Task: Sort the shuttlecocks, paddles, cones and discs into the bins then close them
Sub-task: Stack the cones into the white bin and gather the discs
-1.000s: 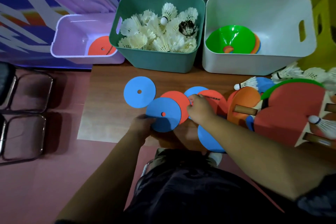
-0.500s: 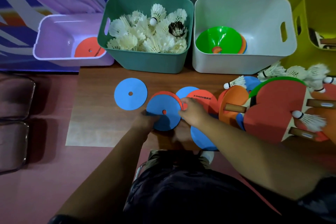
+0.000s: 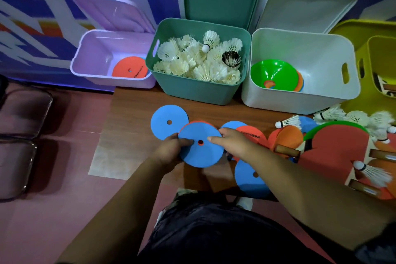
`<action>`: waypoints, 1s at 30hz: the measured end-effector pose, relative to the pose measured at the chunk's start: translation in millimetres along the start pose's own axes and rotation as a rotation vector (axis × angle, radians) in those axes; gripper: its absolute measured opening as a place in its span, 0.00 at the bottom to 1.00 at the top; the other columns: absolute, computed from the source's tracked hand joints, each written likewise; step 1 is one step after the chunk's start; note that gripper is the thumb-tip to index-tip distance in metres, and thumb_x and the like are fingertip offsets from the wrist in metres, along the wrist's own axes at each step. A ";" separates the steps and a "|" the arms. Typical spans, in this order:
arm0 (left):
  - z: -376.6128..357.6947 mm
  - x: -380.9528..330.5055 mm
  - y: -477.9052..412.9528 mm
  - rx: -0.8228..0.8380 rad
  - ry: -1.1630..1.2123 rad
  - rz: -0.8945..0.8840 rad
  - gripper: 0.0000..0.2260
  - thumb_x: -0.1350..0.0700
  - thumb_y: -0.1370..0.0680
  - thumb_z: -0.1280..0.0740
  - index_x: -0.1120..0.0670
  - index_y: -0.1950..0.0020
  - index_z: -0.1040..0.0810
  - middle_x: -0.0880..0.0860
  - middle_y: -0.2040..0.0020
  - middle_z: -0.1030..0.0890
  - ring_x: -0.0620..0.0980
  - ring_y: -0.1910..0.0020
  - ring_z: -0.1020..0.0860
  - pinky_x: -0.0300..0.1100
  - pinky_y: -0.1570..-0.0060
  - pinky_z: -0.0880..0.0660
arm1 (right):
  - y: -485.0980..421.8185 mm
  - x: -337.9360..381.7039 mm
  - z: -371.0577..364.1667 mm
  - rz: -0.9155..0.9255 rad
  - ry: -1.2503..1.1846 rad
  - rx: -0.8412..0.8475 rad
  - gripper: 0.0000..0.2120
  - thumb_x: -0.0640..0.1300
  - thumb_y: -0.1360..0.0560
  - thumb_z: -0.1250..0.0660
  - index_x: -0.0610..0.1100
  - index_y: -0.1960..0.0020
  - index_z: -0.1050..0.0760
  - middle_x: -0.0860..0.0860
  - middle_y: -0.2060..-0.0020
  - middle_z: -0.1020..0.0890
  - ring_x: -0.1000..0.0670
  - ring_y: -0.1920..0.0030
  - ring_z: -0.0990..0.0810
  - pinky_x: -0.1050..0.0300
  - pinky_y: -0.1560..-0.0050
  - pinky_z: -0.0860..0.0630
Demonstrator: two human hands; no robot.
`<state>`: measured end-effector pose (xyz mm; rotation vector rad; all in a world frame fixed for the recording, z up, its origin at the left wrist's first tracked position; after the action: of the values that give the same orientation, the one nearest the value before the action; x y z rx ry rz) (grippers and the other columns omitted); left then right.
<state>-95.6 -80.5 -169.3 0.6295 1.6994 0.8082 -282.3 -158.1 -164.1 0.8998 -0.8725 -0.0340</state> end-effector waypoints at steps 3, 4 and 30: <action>5.1 -11.1 -1.3 -0.022 0.036 -0.004 0.14 0.57 0.19 0.29 0.57 0.34 0.19 0.59 0.39 0.14 0.61 0.41 0.16 0.63 0.38 0.20 | 2.6 13.2 1.2 0.001 0.008 0.013 0.10 0.55 0.18 0.30 0.48 0.48 0.24 0.51 0.59 0.19 0.50 0.65 0.21 0.56 0.67 0.25; 10.4 -14.9 -2.7 -0.056 0.023 -0.006 0.12 0.56 0.19 0.29 0.56 0.36 0.19 0.59 0.40 0.15 0.60 0.41 0.17 0.61 0.38 0.20 | 1.4 16.1 4.8 0.004 0.007 -0.011 0.10 0.55 0.18 0.30 0.49 0.44 0.23 0.50 0.57 0.17 0.50 0.65 0.20 0.56 0.69 0.24; 130.2 -60.1 -80.4 -0.650 -0.406 0.193 0.48 0.51 0.35 0.18 0.63 0.22 0.37 0.63 0.25 0.30 0.64 0.27 0.28 0.57 0.33 0.24 | -10.8 -4.7 46.4 -0.228 0.028 -0.246 0.11 0.44 0.18 0.31 0.41 0.38 0.22 0.45 0.63 0.18 0.49 0.67 0.22 0.57 0.70 0.27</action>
<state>45.1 -150.3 -217.8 0.4607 0.9381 1.2049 -313.4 -194.4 -160.2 0.7623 -0.7179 -0.3190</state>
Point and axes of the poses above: each hand's wrist, its own y-axis away from the middle knuckle, its own z-axis out of the back of the hand, x = y × z, the point moved 10 cm from there along -y, towards the middle knuckle
